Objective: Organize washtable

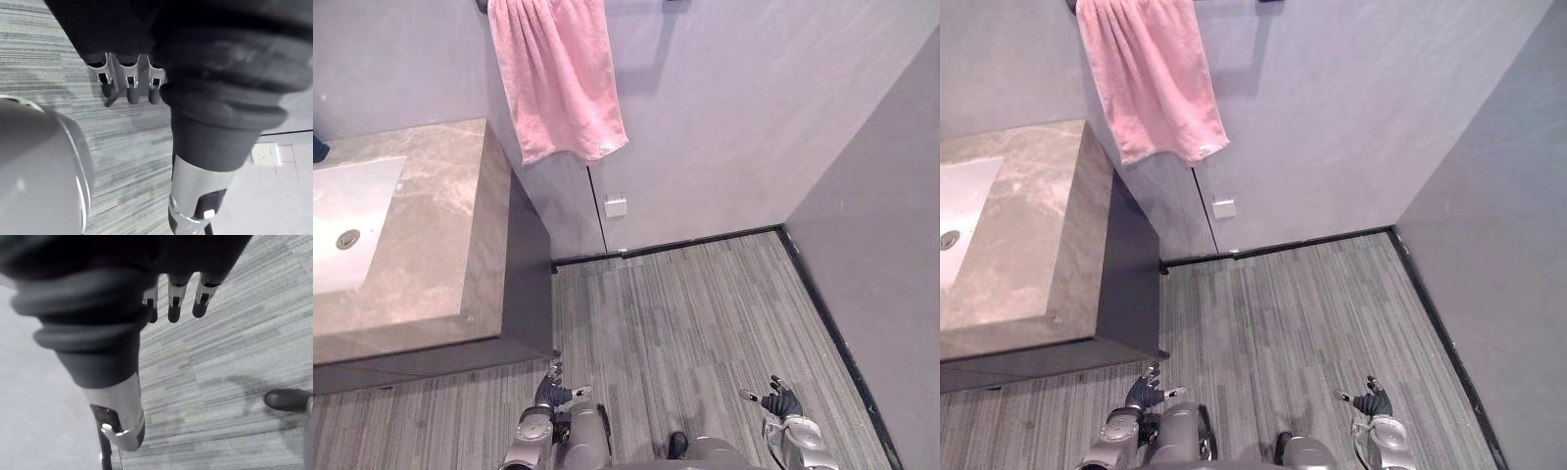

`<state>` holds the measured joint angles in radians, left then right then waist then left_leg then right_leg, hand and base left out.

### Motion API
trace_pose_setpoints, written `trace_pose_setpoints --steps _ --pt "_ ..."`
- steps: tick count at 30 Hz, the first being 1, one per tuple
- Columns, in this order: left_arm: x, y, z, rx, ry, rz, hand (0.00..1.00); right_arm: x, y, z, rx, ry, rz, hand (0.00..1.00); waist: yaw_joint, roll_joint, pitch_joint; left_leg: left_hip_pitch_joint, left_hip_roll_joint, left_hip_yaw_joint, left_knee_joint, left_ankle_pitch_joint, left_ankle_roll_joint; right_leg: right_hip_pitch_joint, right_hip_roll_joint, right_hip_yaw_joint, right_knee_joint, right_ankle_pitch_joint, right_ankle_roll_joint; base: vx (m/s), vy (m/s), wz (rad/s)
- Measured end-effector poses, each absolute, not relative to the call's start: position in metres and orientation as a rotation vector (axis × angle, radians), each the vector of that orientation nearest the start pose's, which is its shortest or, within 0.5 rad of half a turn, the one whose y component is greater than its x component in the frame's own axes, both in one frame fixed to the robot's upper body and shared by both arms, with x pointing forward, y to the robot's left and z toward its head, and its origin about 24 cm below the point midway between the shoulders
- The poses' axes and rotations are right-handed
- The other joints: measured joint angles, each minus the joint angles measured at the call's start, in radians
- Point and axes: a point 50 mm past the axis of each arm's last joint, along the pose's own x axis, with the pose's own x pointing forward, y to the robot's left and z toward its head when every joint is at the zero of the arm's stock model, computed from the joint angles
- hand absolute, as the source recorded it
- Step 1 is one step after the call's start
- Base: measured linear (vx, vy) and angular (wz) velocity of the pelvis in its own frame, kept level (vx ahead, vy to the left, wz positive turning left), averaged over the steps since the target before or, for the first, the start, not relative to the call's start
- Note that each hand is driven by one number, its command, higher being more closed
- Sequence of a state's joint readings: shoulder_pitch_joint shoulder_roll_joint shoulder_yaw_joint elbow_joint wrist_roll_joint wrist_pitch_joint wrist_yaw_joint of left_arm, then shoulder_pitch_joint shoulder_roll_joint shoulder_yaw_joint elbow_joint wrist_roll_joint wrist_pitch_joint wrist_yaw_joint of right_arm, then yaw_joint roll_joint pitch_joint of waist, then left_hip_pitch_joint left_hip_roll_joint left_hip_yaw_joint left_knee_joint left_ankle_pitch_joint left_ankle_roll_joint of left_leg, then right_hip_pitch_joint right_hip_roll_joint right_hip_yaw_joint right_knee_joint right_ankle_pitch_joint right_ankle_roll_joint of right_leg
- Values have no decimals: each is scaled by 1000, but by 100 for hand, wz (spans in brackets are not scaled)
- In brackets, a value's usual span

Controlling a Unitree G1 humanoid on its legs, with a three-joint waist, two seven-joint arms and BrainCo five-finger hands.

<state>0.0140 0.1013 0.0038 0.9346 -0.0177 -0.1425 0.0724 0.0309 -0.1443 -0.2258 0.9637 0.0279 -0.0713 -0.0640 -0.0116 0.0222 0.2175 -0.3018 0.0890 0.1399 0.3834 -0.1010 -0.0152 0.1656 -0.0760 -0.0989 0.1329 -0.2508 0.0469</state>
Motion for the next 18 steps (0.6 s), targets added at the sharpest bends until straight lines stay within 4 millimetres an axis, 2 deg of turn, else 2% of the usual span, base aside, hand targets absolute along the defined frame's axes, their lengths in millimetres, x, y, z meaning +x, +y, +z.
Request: trace_pose_setpoints --steps 1,2,4,5,6,7,8,9,10,12,13,14,15,16,17,18 --pt "160 195 -131 107 793 134 0 130 -239 -138 -36 912 -357 0 4 -23 1 1 -33 22 19 -53 15 -7 -41 29 40 -18 13 366 219 2" --pt "159 195 -131 107 794 134 0 131 -239 -138 -37 909 -357 0 10 -25 0 9 -39 32 19 -66 23 -20 -50 42 72 -18 14 363 225 -25" --pt "156 195 -133 107 810 137 0 135 -238 -136 -53 901 -341 0 26 -29 1 77 -58 63 -8 -98 39 -104 -77 96 305 -3 41 406 250 -33" --pt "151 194 -135 106 825 120 0 134 -236 -137 -59 907 -331 0 24 -34 -1 134 -73 67 -27 -110 53 -164 -88 131 480 42 103 302 159 -7" --pt "150 194 -136 107 827 120 0 133 -234 -138 -60 910 -325 0 19 -37 -3 158 -75 69 -31 -123 62 -194 -88 144 571 50 123 390 138 13" --pt "149 191 -137 107 830 115 0 132 -230 -139 -60 917 -313 0 10 -44 -6 196 -77 64 -32 -145 72 -248 -83 151 710 36 124 392 75 17" --pt "149 190 -137 105 831 114 0 133 -227 -140 -66 917 -296 0 10 -49 -6 229 -77 60 -43 -152 76 -291 -81 135 778 15 108 474 43 17" --pt "150 191 -136 108 830 117 0 134 -224 -140 -75 917 -276 0 8 -52 -6 277 -75 53 -73 -156 76 -343 -77 93 808 -11 73 472 -2 13" --pt "150 194 -136 114 827 121 0 137 -223 -139 -78 911 -269 0 0 -47 -6 321 -64 46 -104 -156 75 -379 -57 59 775 -31 39 396 -33 14" --pt "152 196 -135 115 821 127 0 136 -223 -140 -79 912 -270 0 -6 -31 1 379 -35 32 -137 -155 75 -427 -7 33 642 -47 13 343 -85 16" --pt "153 197 -134 113 819 134 0 135 -223 -140 -79 914 -270 0 -9 -25 3 391 -23 23 -141 -155 75 -441 12 33 576 -45 9 448 -180 39" --pt "155 199 -133 115 813 142 0 135 -223 -140 -81 914 -267 0 -25 -26 2 404 -7 -1 -142 -156 70 -465 39 43 437 -27 10 465 -203 66" --pt "154 205 -133 129 815 151 0 129 -224 -142 -88 931 -264 0 -33 -37 -4 421 -8 -17 -143 -163 30 -462 50 55 260 76 10 477 -220 72" --pt "154 207 -132 133 813 153 0 120 -224 -144 -91 953 -267 0 -33 -51 -10 433 -23 -32 -143 -176 6 -461 44 73 182 198 -1 422 -189 59" --pt "154 198 -135 105 823 147 0 113 -233 -145 -109 978 -281 0 -27 -13 -10 452 16 -72 -144 -201 -31 -449 68 59 214 243 -32 401 -195 30" --pt "153 196 -136 95 825 141 0 112 -234 -146 -107 986 -287 0 -25 -1 -20 452 33 -85 -141 -192 -46 -446 78 51 220 211 -44 383 -196 29"
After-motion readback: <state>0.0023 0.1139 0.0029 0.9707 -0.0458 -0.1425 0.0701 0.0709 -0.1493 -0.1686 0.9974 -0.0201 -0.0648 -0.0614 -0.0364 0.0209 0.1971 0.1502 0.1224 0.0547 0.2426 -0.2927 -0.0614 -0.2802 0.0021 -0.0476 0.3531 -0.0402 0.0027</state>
